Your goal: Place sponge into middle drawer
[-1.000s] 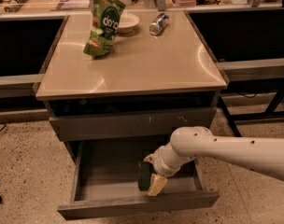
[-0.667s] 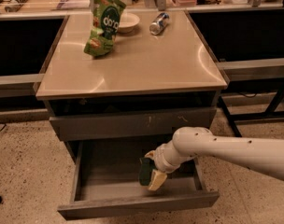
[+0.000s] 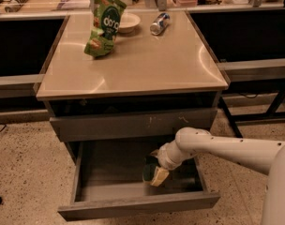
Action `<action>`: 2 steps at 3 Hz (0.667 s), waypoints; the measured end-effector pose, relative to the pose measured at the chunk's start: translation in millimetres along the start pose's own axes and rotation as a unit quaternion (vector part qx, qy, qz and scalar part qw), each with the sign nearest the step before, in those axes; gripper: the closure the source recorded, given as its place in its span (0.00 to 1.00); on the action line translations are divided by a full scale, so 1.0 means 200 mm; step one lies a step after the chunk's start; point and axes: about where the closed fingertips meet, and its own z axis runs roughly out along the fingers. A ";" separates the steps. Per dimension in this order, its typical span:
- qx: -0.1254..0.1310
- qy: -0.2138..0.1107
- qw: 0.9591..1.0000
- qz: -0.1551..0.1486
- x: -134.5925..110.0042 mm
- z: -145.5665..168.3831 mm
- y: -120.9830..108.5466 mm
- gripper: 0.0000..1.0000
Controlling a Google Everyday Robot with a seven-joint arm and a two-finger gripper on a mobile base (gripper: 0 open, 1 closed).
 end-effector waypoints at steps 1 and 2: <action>-0.002 -0.005 1.000 0.019 0.10 0.09 -0.06 1.00; 0.013 -0.017 0.999 0.033 0.17 0.21 -0.17 1.00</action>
Offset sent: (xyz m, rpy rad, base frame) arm 0.0426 -0.0177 -0.0554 0.0494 0.0118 -0.0913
